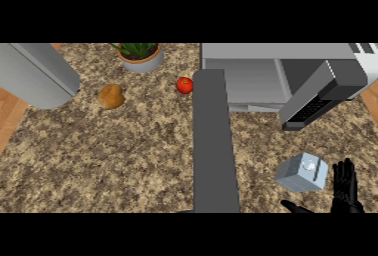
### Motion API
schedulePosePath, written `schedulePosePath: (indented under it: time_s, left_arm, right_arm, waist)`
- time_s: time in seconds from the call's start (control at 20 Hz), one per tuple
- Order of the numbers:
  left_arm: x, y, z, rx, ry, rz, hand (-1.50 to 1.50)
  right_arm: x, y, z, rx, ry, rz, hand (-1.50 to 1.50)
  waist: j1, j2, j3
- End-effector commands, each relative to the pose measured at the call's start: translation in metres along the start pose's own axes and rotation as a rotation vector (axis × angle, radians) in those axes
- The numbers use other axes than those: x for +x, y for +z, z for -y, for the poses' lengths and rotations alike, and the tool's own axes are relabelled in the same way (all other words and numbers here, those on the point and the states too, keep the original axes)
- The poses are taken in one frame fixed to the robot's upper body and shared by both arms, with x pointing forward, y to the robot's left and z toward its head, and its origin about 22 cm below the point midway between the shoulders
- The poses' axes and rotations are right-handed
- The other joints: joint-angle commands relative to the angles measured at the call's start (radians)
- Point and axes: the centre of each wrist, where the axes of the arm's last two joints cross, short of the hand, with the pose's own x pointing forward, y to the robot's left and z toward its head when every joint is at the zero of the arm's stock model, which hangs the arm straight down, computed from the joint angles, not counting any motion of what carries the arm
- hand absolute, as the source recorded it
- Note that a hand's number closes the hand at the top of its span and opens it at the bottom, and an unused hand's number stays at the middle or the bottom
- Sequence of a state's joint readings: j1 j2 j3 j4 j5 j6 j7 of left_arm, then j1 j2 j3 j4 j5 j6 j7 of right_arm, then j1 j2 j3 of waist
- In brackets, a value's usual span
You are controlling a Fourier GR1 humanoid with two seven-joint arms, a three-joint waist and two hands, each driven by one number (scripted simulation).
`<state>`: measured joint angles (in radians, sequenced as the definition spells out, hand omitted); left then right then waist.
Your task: Pick up the milk, place it into the microwave and close the microwave
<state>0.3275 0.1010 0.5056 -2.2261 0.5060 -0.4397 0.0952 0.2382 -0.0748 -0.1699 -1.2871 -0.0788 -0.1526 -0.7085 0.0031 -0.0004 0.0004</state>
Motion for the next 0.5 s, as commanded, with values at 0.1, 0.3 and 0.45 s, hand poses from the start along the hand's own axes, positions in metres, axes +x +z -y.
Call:
schedulePosePath:
  time_s: [0.1, 0.3, 0.45]
  left_arm:
    - [0.01, 0.001, -0.007, -0.008, 0.004, -0.003, -1.5]
    - [-0.014, 0.008, -0.01, -0.004, 0.005, -0.003, -1.5]
    - [-0.016, 0.008, -0.018, -0.016, 0.017, -0.003, -1.5]
  right_arm:
    - [-0.032, 0.004, -0.013, -0.015, 0.045, 0.007, -1.5]
    - [-0.042, -0.005, -0.02, -0.009, 0.04, 0.014, -1.5]
    - [-0.04, -0.019, 0.005, 0.016, 0.032, 0.009, -1.5]
  waist:
    - [0.002, 0.0, 0.0]
    - [0.002, 0.0, 0.0]
    - [0.001, 0.0, 0.0]
